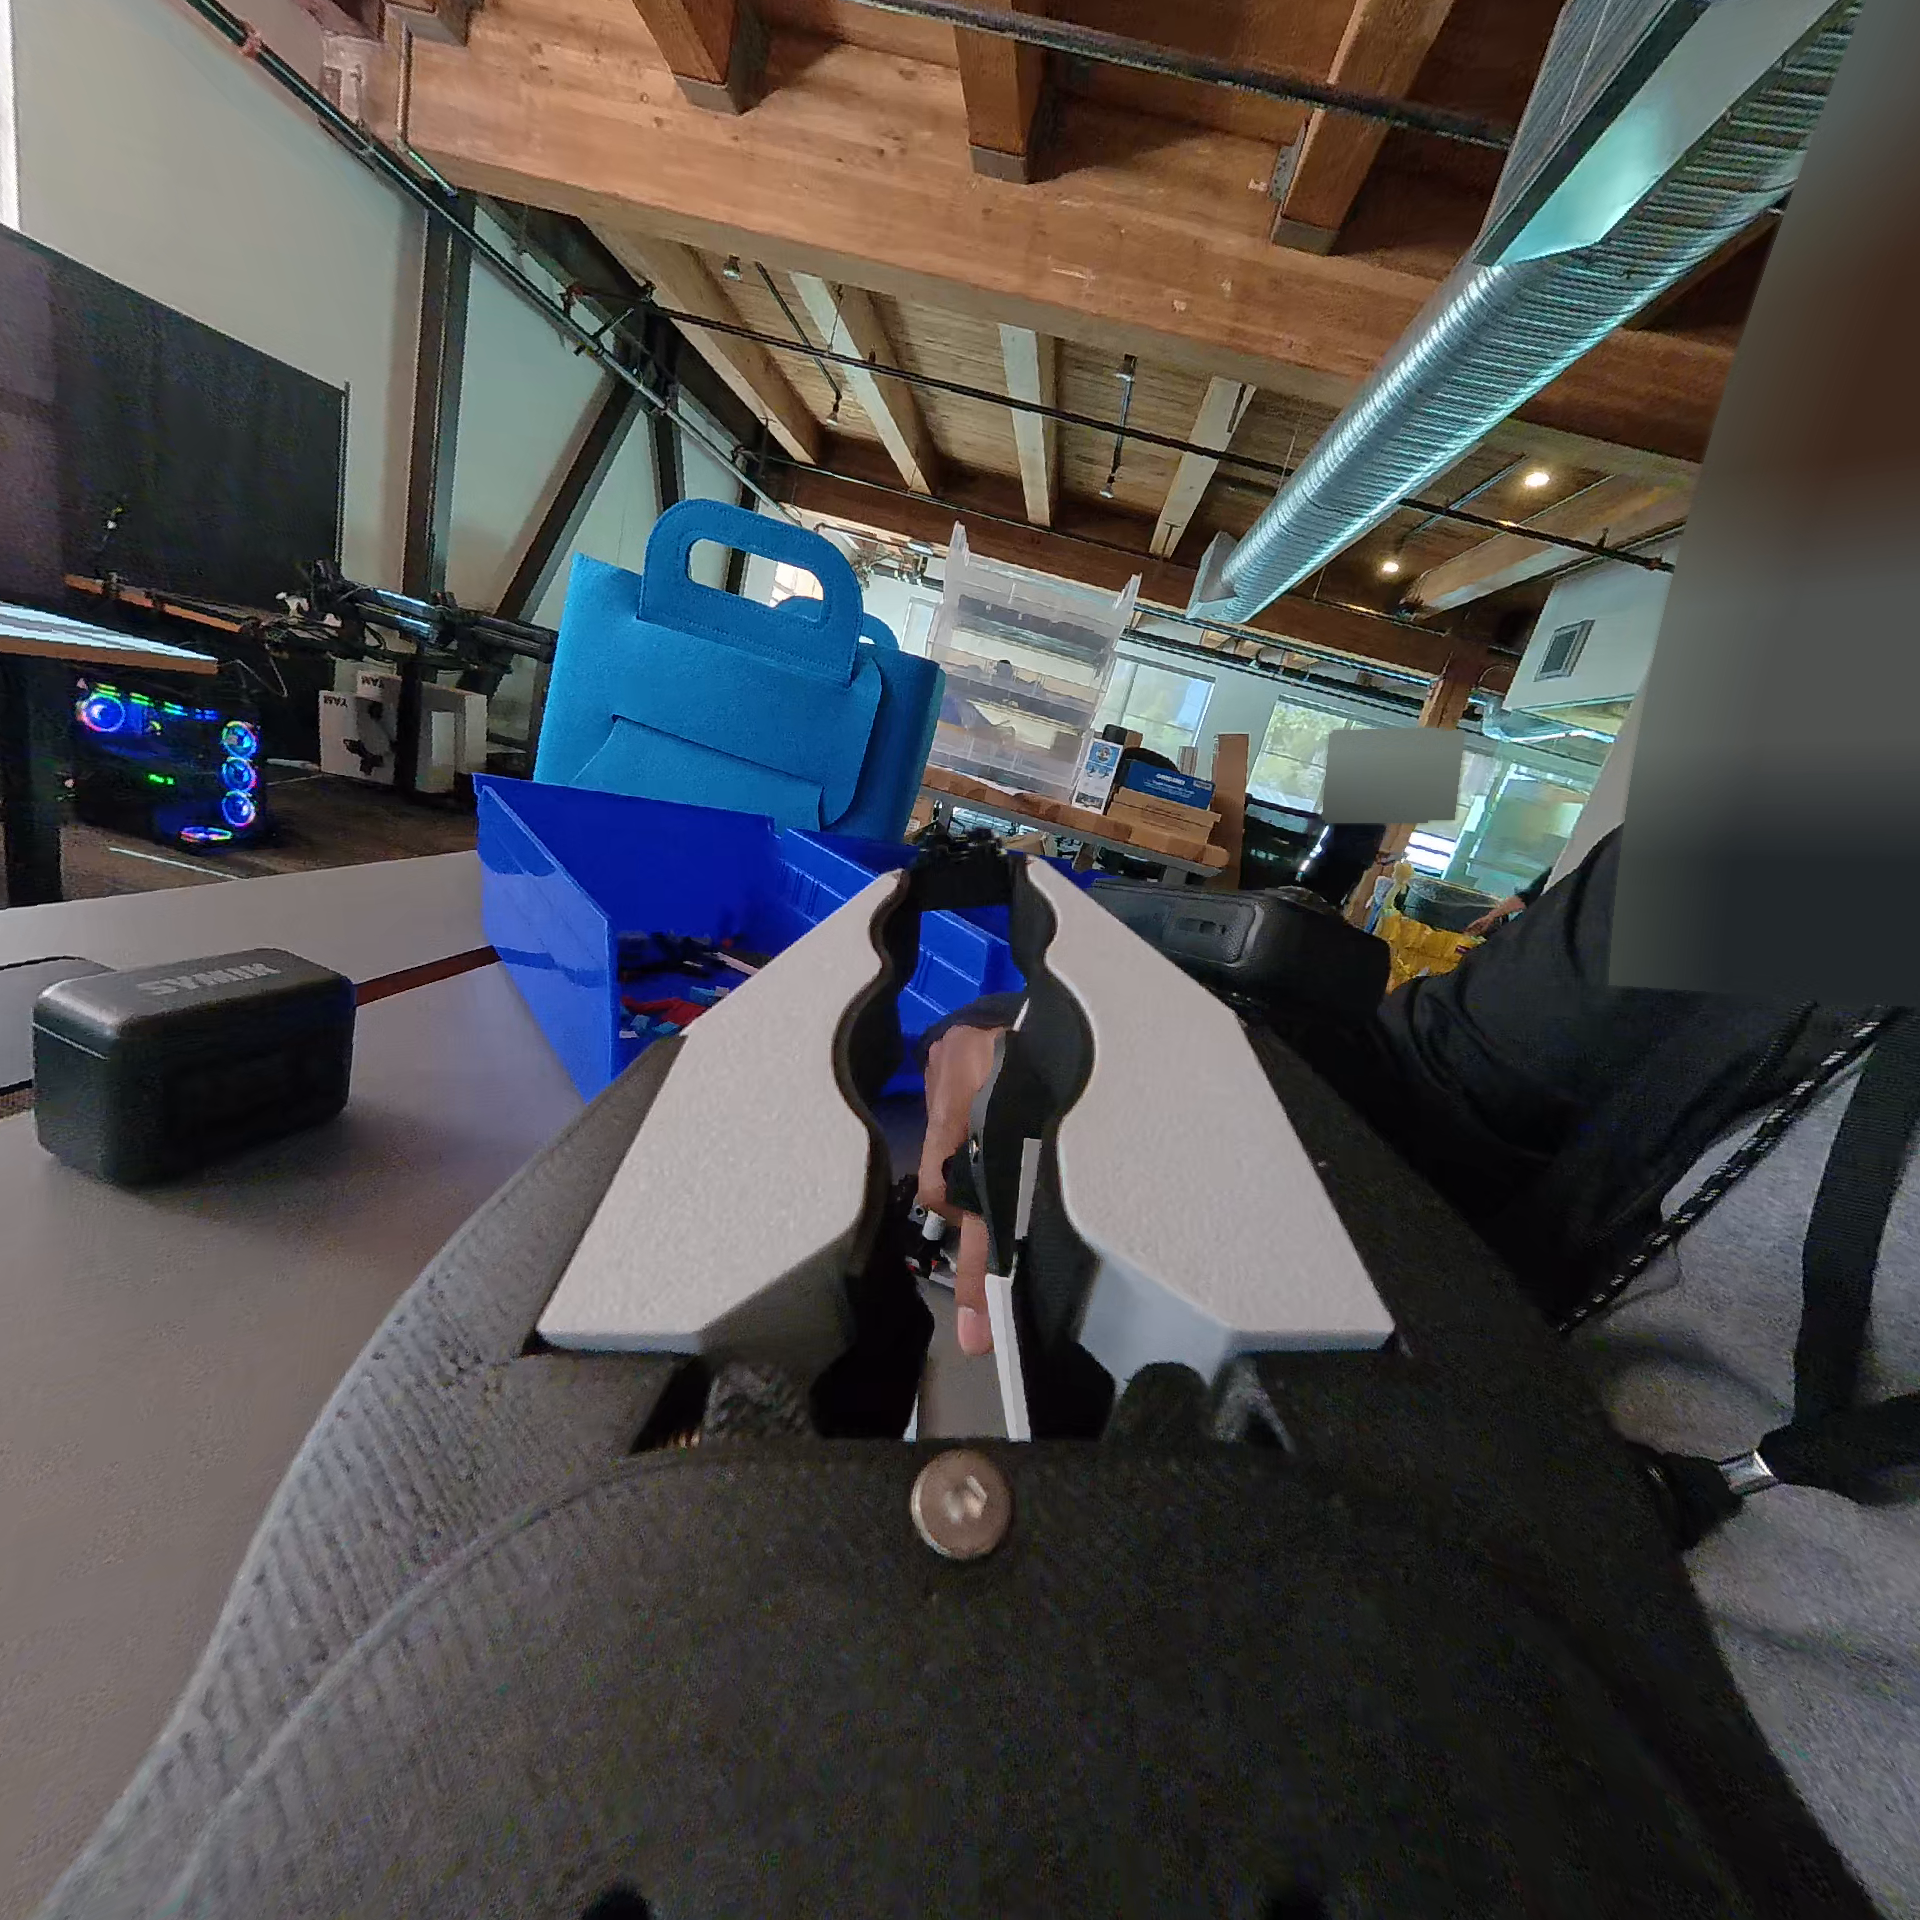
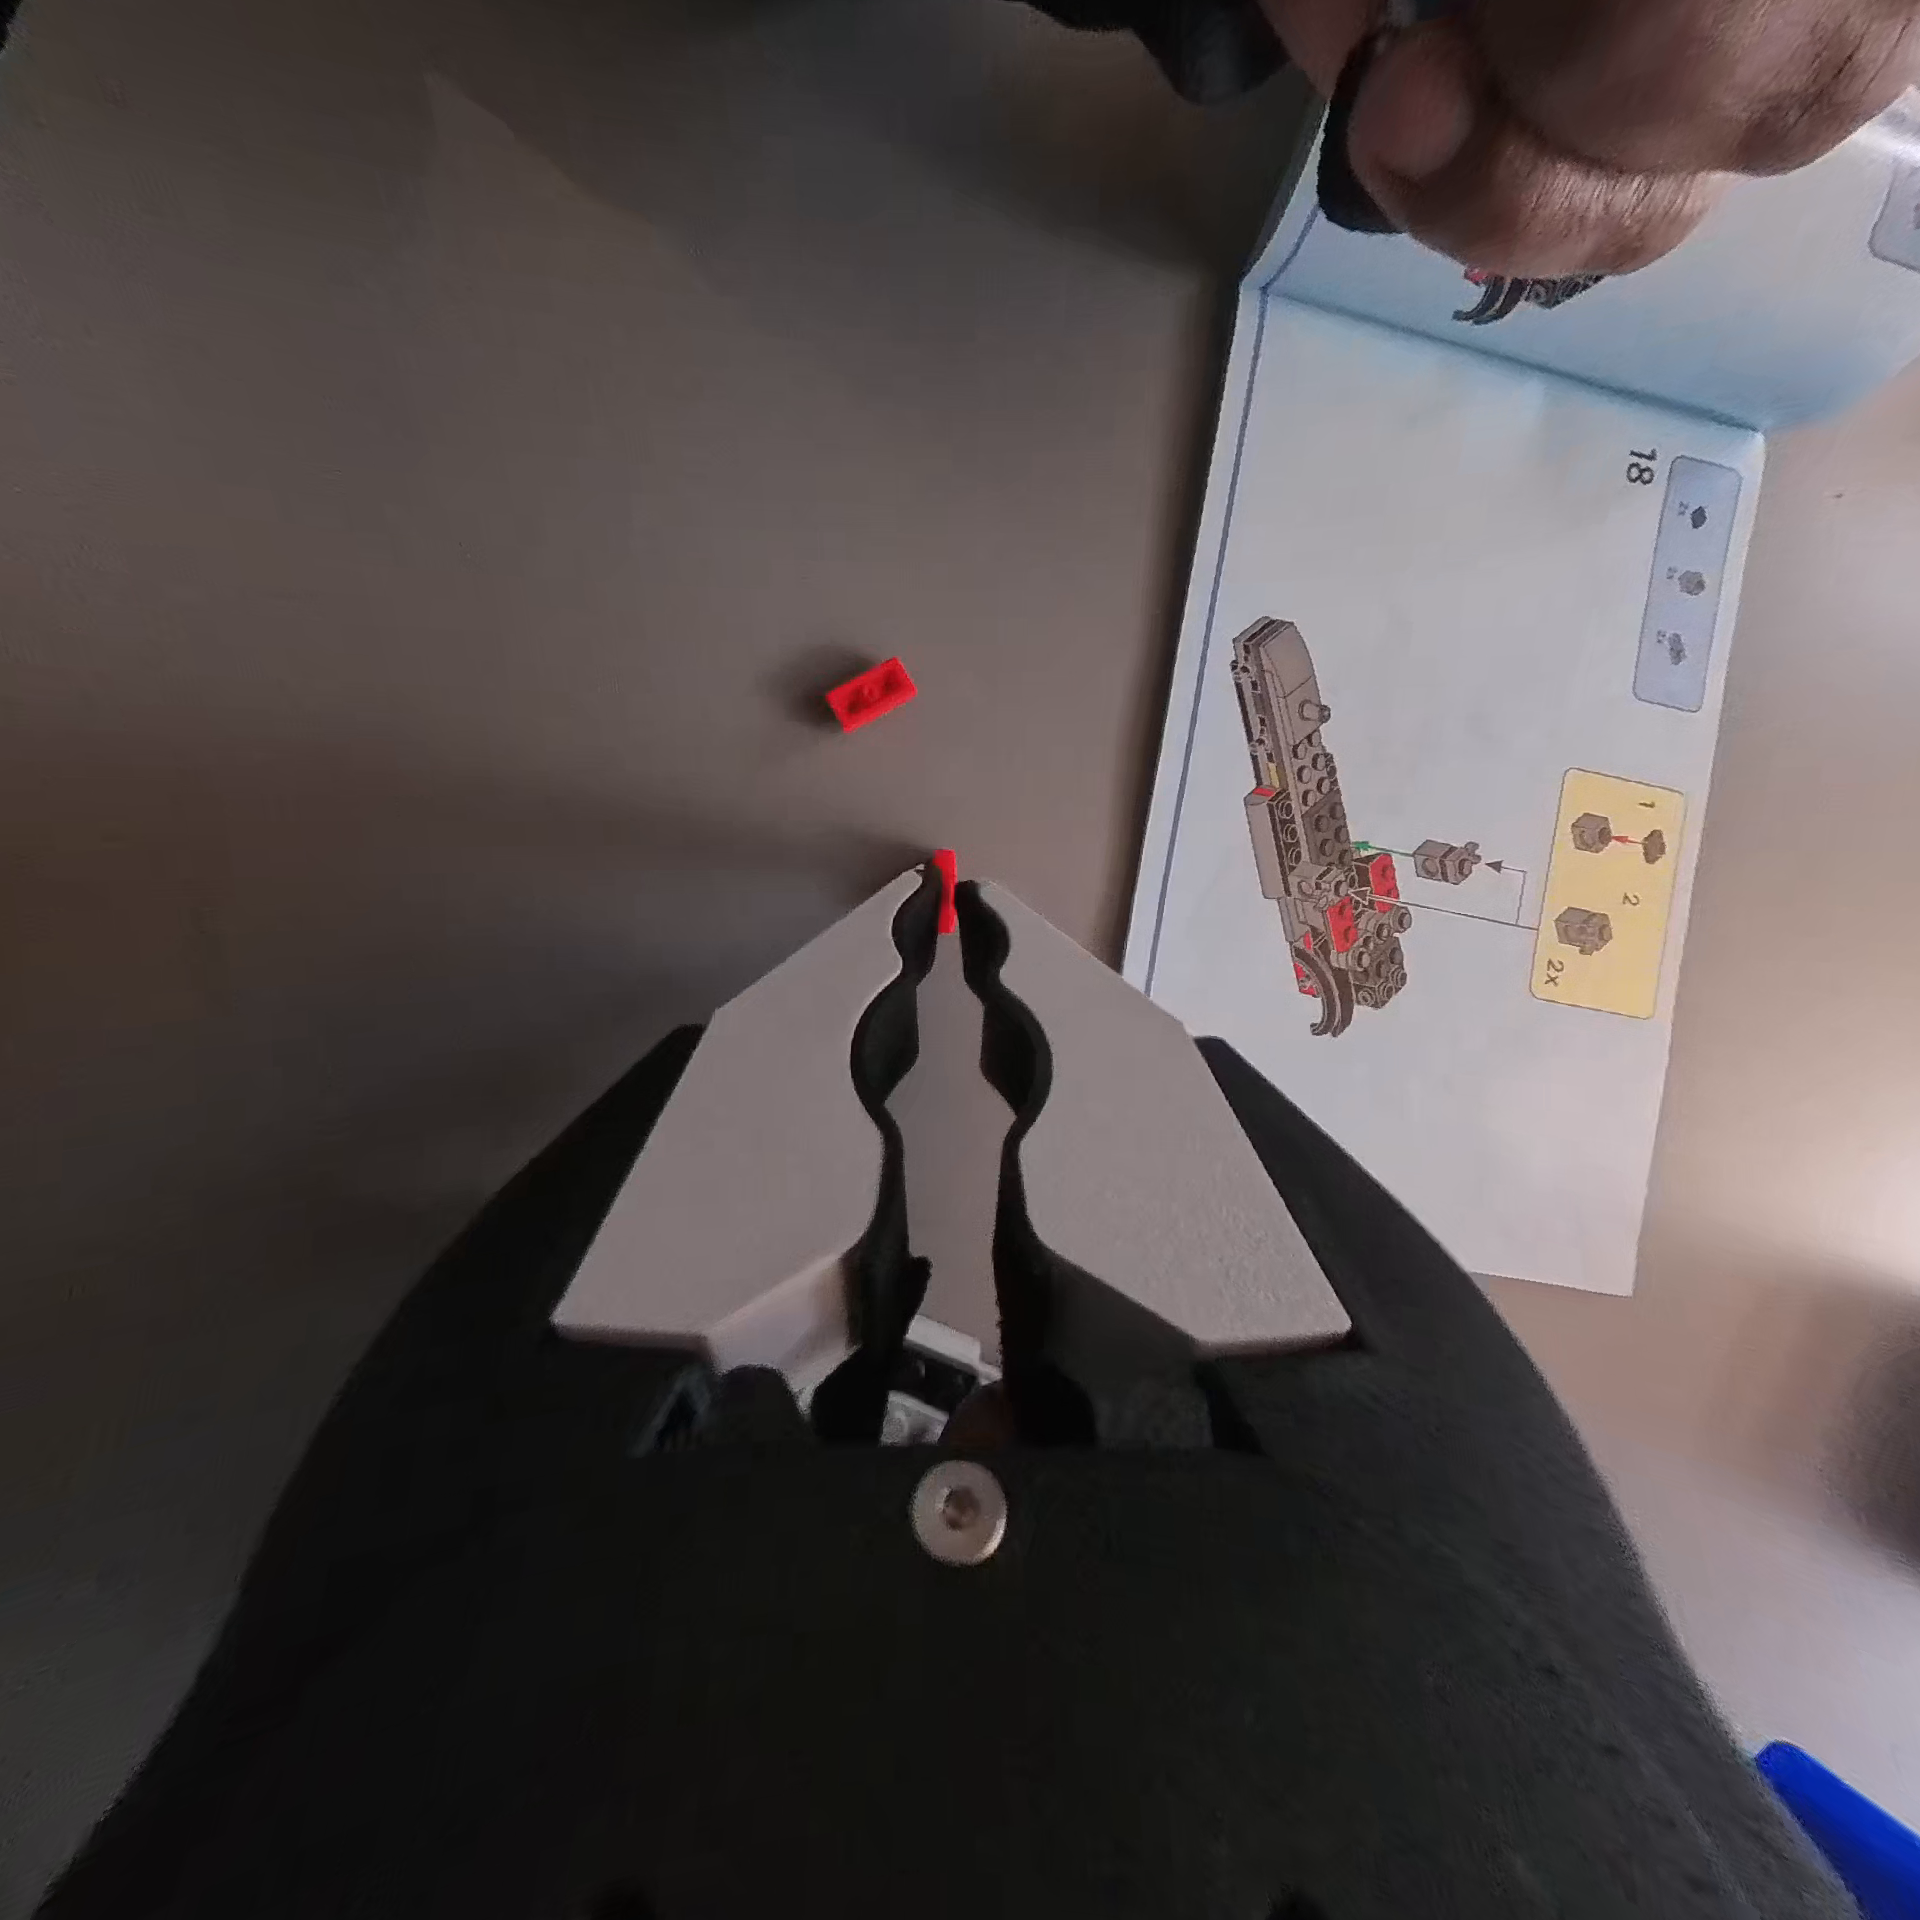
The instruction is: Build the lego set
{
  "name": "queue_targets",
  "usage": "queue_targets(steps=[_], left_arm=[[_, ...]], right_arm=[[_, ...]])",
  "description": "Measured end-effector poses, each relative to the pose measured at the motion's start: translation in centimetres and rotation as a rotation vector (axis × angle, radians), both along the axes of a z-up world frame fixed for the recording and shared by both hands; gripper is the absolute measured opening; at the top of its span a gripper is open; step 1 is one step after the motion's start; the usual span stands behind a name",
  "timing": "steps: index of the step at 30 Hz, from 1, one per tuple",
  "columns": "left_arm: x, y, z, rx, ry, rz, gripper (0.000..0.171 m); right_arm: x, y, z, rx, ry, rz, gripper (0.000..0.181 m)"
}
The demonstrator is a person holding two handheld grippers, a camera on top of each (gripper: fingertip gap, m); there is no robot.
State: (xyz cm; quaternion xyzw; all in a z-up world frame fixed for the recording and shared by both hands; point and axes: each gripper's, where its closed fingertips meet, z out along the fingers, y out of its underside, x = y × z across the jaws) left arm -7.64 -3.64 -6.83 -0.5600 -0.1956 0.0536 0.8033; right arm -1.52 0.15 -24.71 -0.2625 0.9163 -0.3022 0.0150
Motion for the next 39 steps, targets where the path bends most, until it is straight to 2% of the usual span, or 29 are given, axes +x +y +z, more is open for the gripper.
queue_targets(steps=[7,13,16,29,33,39], left_arm=[[-0.1,0.1,-0.2,0.002,-0.010,-0.008,0.017],[-0.1,0.1,-0.3,0.003,-0.017,-0.012,0.017],[-0.2,0.1,-0.4,0.006,-0.024,-0.015,0.017],[-0.2,0.1,-0.4,0.006,-0.025,-0.018,0.017],[-0.2,0.1,-0.4,0.006,-0.027,-0.018,0.017],[-0.3,0.0,-0.4,0.008,-0.030,-0.016,0.017]], right_arm=[[-1.1,0.0,-0.5,0.008,-0.017,-0.055,0.003],[0.0,0.5,0.3,-0.006,-0.033,-0.011,0.006],[0.1,0.8,-0.4,0.028,-0.020,-0.006,0.015],[0.6,0.3,-0.7,0.006,0.003,0.026,0.017],[0.7,0.2,-0.7,0.009,0.009,0.029,0.011],[0.3,0.4,1.2,-0.039,-0.003,0.012,0.011]])
